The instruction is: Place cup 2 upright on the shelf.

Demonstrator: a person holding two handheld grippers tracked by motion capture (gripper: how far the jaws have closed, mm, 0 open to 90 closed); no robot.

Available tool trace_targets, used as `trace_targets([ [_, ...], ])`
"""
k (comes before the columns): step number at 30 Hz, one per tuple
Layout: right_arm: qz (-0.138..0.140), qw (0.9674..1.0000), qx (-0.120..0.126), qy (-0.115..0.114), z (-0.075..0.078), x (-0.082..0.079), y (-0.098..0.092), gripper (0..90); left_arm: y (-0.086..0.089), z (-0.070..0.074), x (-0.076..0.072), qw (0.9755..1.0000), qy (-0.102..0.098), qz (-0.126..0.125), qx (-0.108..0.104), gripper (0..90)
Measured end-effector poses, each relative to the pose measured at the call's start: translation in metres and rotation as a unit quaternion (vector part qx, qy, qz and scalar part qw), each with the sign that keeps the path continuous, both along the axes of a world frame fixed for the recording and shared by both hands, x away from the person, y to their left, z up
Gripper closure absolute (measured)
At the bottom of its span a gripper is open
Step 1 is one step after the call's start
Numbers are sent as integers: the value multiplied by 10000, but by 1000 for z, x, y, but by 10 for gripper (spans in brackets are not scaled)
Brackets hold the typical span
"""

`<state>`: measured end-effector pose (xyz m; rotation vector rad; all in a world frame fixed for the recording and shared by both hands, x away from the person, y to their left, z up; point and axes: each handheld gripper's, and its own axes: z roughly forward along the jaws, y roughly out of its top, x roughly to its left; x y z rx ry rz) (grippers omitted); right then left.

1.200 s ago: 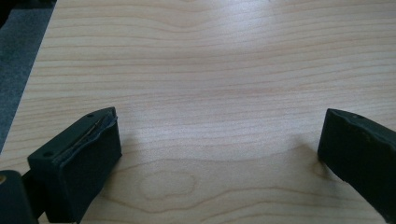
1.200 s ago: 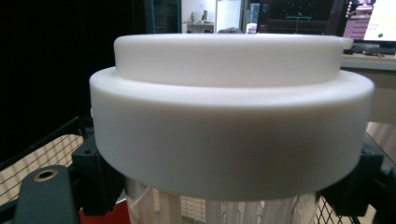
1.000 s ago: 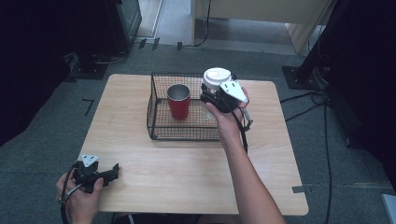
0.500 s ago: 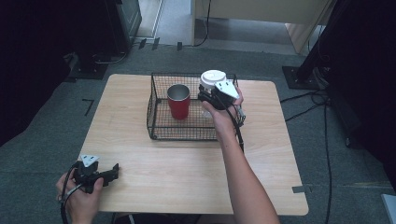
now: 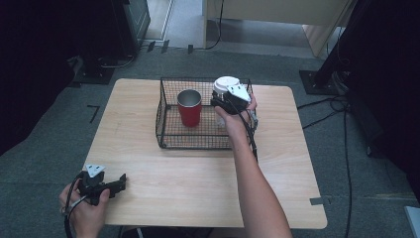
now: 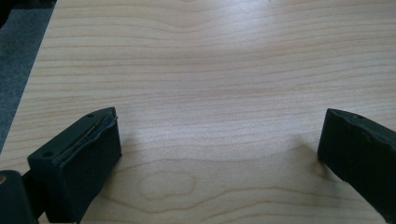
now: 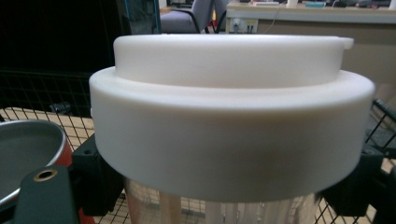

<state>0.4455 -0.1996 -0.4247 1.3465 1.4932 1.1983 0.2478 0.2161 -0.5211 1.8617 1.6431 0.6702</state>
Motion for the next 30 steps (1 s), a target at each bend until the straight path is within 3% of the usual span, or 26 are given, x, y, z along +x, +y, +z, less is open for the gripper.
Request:
trace_targets([
  [4,61,9997,-86,219,-5,3,1,158,0,0,0,10000,3,1,4,0],
  [8,161,9990,37,410,-7,5,0,157,0,0,0,10000,5,4,7,0],
  [16,301,9987,98,387,-11,8,-1,156,0,0,0,10000,3,6,11,0],
  [20,349,9981,53,497,-9,6,-2,155,0,0,0,10000,7,5,14,0],
  [25,347,9955,219,858,-5,0,-1,137,-1,0,0,10000,8,5,24,0],
  [28,280,9966,193,749,-7,-4,1,115,-1,0,0,10000,9,2,31,0],
  [30,220,9963,254,792,-7,-4,1,89,-1,0,0,10000,9,2,30,0],
])
